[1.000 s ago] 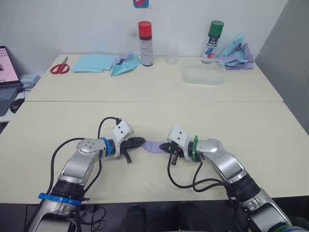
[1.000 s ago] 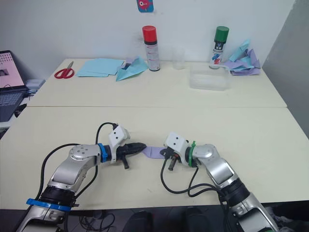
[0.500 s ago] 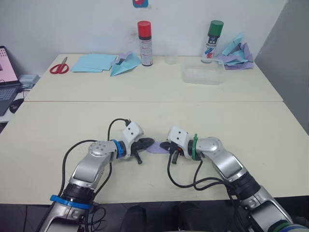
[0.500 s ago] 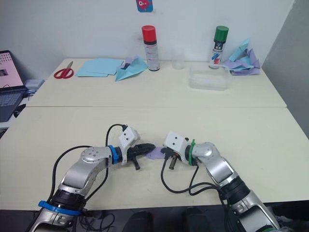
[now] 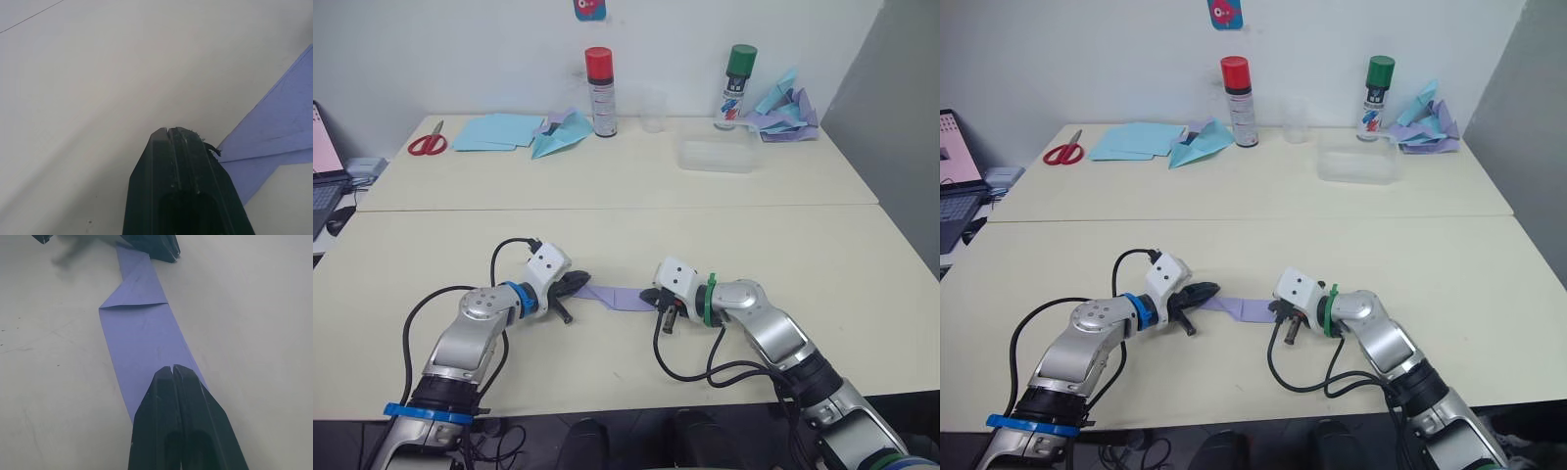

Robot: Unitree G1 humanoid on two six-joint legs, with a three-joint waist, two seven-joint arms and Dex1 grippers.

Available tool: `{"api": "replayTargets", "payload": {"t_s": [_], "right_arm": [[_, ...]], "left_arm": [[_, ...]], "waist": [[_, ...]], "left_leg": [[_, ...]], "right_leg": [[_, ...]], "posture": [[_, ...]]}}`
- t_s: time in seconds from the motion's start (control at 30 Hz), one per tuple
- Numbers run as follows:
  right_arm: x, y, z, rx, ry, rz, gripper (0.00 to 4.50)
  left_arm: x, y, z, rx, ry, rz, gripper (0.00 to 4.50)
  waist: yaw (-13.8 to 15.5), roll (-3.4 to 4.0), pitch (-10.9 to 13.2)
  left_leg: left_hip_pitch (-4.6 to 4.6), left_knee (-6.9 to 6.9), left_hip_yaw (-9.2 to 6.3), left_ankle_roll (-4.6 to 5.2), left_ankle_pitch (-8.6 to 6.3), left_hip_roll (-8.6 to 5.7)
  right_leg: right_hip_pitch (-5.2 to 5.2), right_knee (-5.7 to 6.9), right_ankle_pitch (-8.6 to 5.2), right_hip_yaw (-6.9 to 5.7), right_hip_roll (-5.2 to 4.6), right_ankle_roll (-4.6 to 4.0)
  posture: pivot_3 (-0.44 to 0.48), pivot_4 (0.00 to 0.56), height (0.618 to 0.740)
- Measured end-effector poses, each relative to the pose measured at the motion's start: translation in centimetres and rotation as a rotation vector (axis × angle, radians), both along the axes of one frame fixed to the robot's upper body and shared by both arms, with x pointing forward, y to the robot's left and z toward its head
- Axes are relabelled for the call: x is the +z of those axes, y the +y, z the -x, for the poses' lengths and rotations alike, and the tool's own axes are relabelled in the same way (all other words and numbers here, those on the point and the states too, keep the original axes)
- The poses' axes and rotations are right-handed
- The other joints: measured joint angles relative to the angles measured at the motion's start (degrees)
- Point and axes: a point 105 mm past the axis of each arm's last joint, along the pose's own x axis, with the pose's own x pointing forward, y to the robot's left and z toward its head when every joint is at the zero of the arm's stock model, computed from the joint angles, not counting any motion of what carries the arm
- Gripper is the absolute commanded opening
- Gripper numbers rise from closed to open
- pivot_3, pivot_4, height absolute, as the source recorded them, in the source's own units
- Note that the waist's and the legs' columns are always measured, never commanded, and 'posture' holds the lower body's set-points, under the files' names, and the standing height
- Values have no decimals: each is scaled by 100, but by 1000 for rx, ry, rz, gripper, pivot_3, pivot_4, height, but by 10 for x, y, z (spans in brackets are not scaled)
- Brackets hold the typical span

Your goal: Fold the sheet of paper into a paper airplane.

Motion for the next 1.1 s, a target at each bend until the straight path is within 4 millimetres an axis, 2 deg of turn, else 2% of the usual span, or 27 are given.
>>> {"api": "replayTargets", "payload": {"t_s": [0.07, 0.23, 0.43, 0.6, 0.67, 0.73, 0.9, 1.0, 1.1], "right_arm": [[1, 0, 0, 0, -3, -2, 10], [1, 0, -1, -2, -4, -8, 10], [1, 0, -2, -5, -3, -16, 10], [4, 1, -4, -26, 2, -50, 10], [8, 3, -3, -19, 21, -97, 399], [19, 2, 0, 5, 19, -136, 915], [44, -13, 5, 55, -11, -176, 2745], [57, -18, 19, 145, -14, -192, 3829], [51, -30, 37, 253, 12, -138, 3856]], "left_arm": [[3, 0, 2, 3, -1, 60, 0], [25, -17, 7, -91, -54, 105, 0], [-3, -27, 20, -143, 45, 58, 0], [-2, -27, 14, -142, 14, 33, 0], [0, -26, 13, -139, 8, 43, 0], [3, -26, 14, -155, 2, 58, 532], [19, -10, 30, -222, -44, -1, 1987], [29, -2, 44, -249, -63, -10, 2929], [40, 0, 63, -297, -103, -16, 3867]], "waist": [[4, -2, 1], [17, -3, 2], [12, -2, 2], [24, -2, 3], [24, -1, 4], [25, 0, 8], [17, -1, 20], [17, -2, 29], [20, -1, 36]], "left_leg": [[-9, 0, -4, 0, 0, -1], [-11, 1, 1, 0, 0, -6], [-12, 0, -3, 0, 0, -3], [-12, 1, -3, 0, 0, -5], [-15, 0, 0, 0, 0, -5], [-22, 0, 0, 0, 0, -5], [-24, -10, 0, -1, -1, -1], [-24, -13, -2, -1, -1, 3], [-22, -17, -3, 0, -2, 8]], "right_leg": [[-5, -1, -1, -5, 0, -1], [-5, -4, -1, 2, -1, -1], [-7, -3, -1, -2, 0, -2], [-6, -3, -1, -2, 0, -2], [-9, -4, -1, 0, 0, -2], [-15, -7, -2, 0, 0, -2], [-23, -10, -8, 0, -2, -10], [-22, -9, -11, -2, -3, -15], [-20, -9, -19, -5, -20, -18]], "posture": [[0, 150, 740], [0, 150, 740], [0, 150, 740], [0, 150, 740], [0, 150, 740], [0, 150, 740], [0, 150, 740], [0, 150, 740], [0, 150, 740]]}}
